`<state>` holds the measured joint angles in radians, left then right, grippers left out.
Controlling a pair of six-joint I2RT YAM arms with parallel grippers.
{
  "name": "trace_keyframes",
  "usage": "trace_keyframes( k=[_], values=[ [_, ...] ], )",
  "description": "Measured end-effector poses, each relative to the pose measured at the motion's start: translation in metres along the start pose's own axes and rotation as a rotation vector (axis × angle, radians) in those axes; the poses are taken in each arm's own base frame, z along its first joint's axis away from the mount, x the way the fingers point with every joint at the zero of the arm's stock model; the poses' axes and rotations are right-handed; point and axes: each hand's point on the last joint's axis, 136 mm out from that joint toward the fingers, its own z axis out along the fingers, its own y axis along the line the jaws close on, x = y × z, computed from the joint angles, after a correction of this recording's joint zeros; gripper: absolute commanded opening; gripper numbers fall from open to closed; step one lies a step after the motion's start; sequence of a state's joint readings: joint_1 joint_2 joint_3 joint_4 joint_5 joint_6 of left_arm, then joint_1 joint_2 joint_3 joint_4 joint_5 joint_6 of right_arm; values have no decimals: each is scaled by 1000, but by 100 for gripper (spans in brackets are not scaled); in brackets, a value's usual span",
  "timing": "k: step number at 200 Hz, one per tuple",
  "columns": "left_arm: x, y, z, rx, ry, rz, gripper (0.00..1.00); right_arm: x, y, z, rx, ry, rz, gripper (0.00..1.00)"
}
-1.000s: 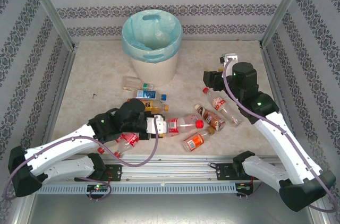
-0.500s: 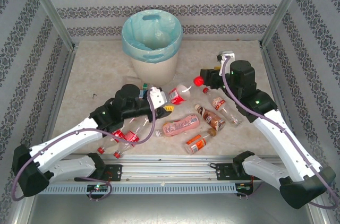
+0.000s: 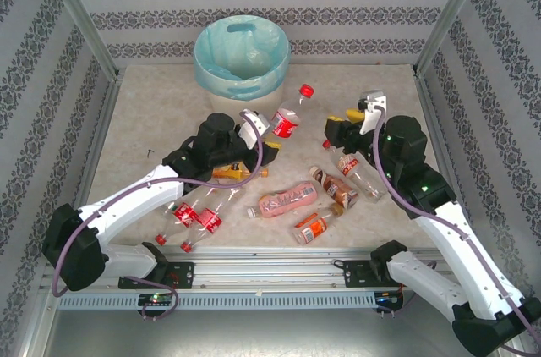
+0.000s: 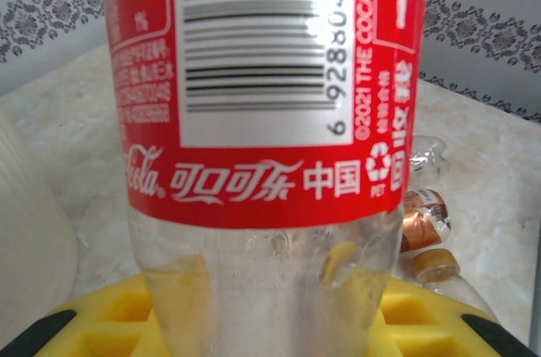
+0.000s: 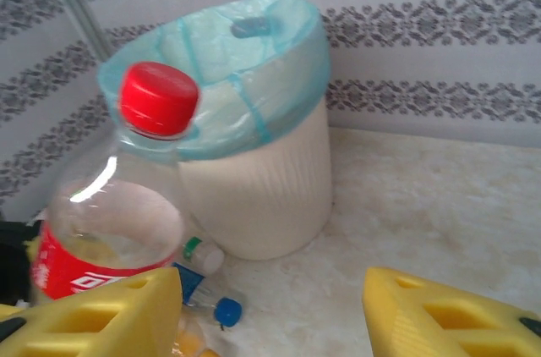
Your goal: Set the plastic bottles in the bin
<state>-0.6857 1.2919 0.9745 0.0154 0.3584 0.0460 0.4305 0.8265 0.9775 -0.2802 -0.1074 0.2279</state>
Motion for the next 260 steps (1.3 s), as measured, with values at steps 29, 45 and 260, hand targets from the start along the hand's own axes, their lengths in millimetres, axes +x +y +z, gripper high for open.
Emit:
trace_keyframes(
  k=[29, 45, 260],
  values=[
    [-2, -8, 0, 45, -11, 5, 0, -5, 21, 5, -110, -15, -9, 59],
    [-3, -12, -1, 68, -13, 17, 0, -9, 30, 6, -158, -28, -4, 59],
    [-7, -33, -22, 159, -37, 96, 0, -44, 60, 27, -300, -22, 185, 42]
  ],
)
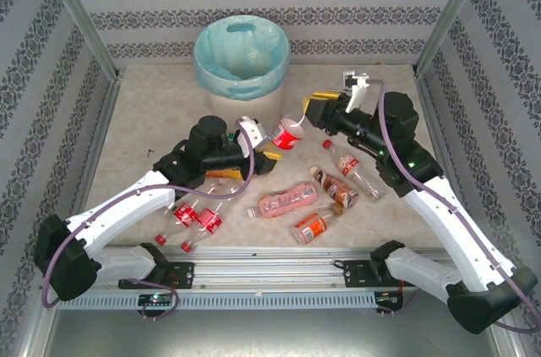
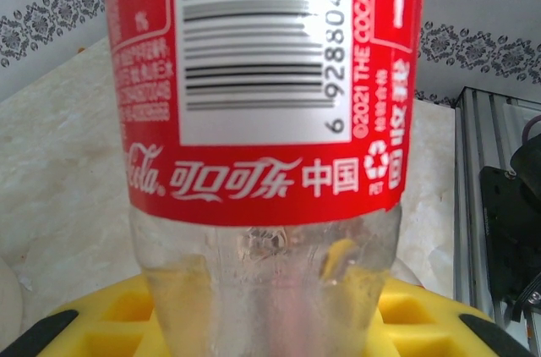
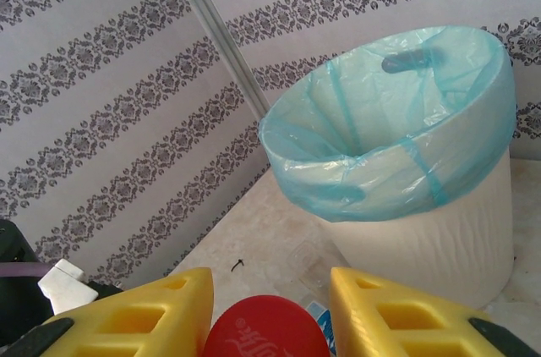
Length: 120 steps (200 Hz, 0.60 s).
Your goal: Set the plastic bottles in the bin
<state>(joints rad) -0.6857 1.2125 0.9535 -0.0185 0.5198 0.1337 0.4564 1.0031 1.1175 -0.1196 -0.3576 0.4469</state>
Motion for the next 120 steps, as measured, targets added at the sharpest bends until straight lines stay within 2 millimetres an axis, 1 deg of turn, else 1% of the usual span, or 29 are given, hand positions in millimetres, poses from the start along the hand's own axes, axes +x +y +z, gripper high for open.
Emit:
trace_keyframes(
  k=[46, 53, 62, 66, 78, 92, 109, 114, 120],
  values=[
    [-2, 2, -3, -20, -3, 11, 0, -1, 3, 3, -14, 11, 3, 46],
    [-2, 2, -4, -25, -5, 13, 0, -1, 4, 4, -20, 15, 5, 48],
    [-2, 2, -6, -29, -7, 15, 0, -2, 6, 6, -27, 18, 5, 54],
    [-2, 3, -6, -32, -7, 17, 0, -1, 6, 6, -27, 20, 10, 54],
    [-3, 3, -8, -37, -7, 19, 0, -1, 5, 8, -25, 23, 12, 54],
    [-2, 3, -10, -45, -6, 21, 0, -2, 5, 9, -26, 24, 15, 50],
    [-2, 4, -11, -51, -3, 22, 0, -1, 9, 10, -35, 29, 18, 50],
    [-2, 4, -11, -51, -4, 23, 0, -1, 9, 10, -36, 28, 17, 51],
    [-2, 4, -11, -53, -4, 23, 0, -1, 10, 10, -37, 29, 20, 57]
  ],
)
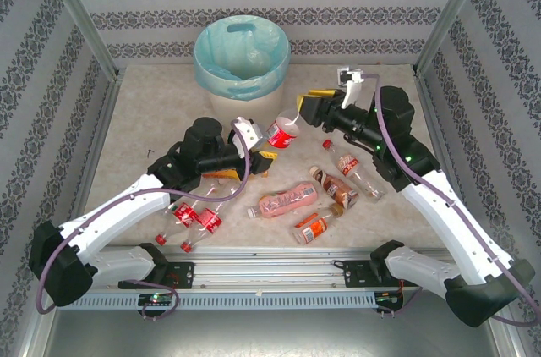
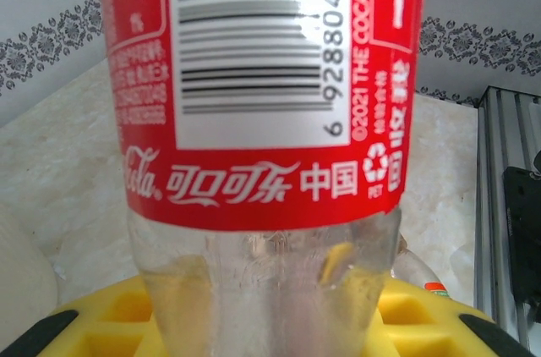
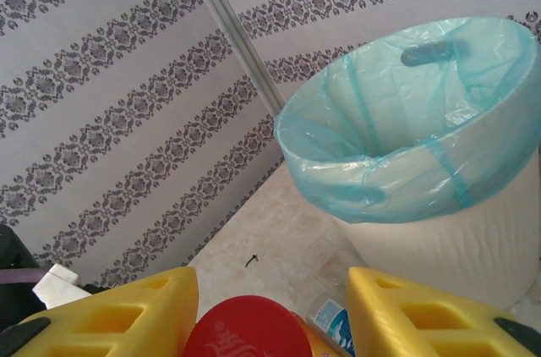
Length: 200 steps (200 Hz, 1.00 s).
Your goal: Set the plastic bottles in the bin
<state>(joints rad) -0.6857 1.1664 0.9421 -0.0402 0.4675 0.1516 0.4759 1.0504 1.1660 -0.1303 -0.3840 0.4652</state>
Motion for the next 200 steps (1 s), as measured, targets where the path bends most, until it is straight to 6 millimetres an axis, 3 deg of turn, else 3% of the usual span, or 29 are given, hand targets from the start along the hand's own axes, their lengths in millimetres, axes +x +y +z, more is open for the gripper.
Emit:
trace_keyframes(
  k=[18, 62, 99, 106, 124, 135, 158, 200],
  values=[
    [-1, 0, -1, -1, -4, 4, 0, 0, 1, 1, -3, 2, 0, 60],
    [-3, 0, -3, -3, -11, 10, 0, 10, 6, 7, -33, 44, 8, 46],
    [-3, 1, -3, -10, -10, 11, 0, 9, 10, 6, -46, 46, 4, 11],
    [-3, 1, -3, -12, -10, 11, 16, 8, 9, 6, -45, 46, 0, 4],
    [-5, 4, -4, -29, -14, 17, 76, 6, 9, 8, -41, 45, 0, 0],
    [-8, 7, -8, -54, -23, 22, 99, 0, 12, 12, -41, 39, -9, 0],
    [-19, 19, -28, -155, -76, 44, 100, -37, 14, 24, -7, -28, -59, 0],
    [-52, 45, -102, -456, -289, 127, 100, -127, 45, 39, -9, -221, -231, 0]
  ],
)
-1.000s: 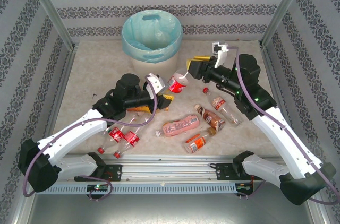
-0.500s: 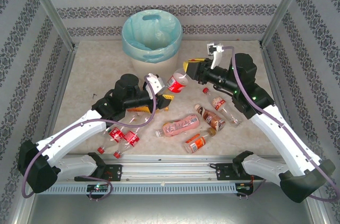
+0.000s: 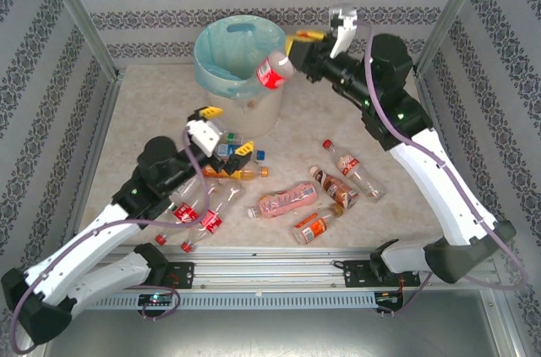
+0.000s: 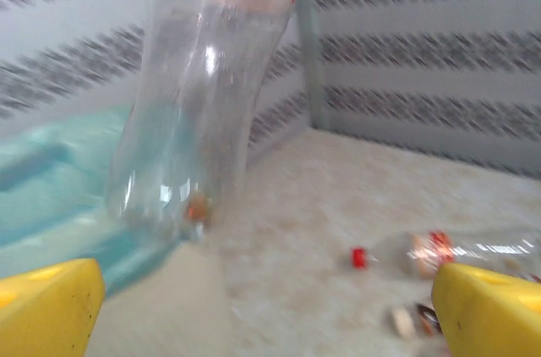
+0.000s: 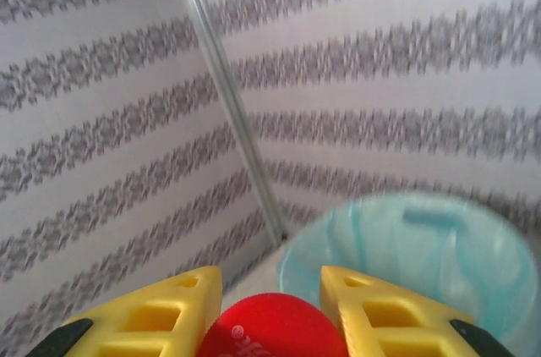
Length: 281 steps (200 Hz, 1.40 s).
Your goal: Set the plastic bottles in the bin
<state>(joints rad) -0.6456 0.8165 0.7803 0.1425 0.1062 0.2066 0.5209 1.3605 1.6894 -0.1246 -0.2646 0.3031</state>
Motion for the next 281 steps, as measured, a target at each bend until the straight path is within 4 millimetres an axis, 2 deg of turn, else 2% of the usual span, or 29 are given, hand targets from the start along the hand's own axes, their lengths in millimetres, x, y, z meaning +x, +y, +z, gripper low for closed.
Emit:
trace_keyframes(
  k=[18, 39, 52, 66, 78, 93, 116, 142, 174, 213, 251, 263, 281],
  values=[
    [-13, 19, -13, -103, -55, 8, 100, -34, 8, 7, 13, -93, -86, 0],
    [-18, 37, -15, -175, -55, -1, 100, -66, 16, 23, 33, -185, -192, 0],
    [-20, 47, -8, -207, -21, -20, 100, -76, 15, 40, 56, -217, -253, 0],
    [-22, 63, 2, -247, 26, -57, 100, -75, 8, 63, 89, -221, -307, 0],
    [-15, 78, 11, -280, 80, -97, 100, -64, -3, 87, 122, -198, -348, 0],
    [0, 94, 16, -310, 138, -154, 100, -40, -20, 116, 162, -141, -389, 0],
    [27, 111, 19, -318, 209, -266, 100, 12, -50, 156, 216, -16, -439, 0],
    [42, 119, 23, -298, 255, -370, 100, 66, -76, 182, 249, 126, -473, 0],
    [43, 113, 25, -261, 253, -418, 100, 111, -94, 191, 265, 257, -486, 0],
    [40, 112, 24, -256, 245, -422, 100, 138, -105, 194, 276, 333, -475, 1],
    [43, 111, 24, -251, 251, -425, 100, 171, -133, 198, 302, 404, -408, 5],
    [43, 110, 24, -250, 252, -425, 100, 177, -143, 200, 311, 407, -384, 6],
    [43, 109, 24, -245, 252, -427, 100, 174, -150, 200, 316, 394, -356, 9]
  ],
)
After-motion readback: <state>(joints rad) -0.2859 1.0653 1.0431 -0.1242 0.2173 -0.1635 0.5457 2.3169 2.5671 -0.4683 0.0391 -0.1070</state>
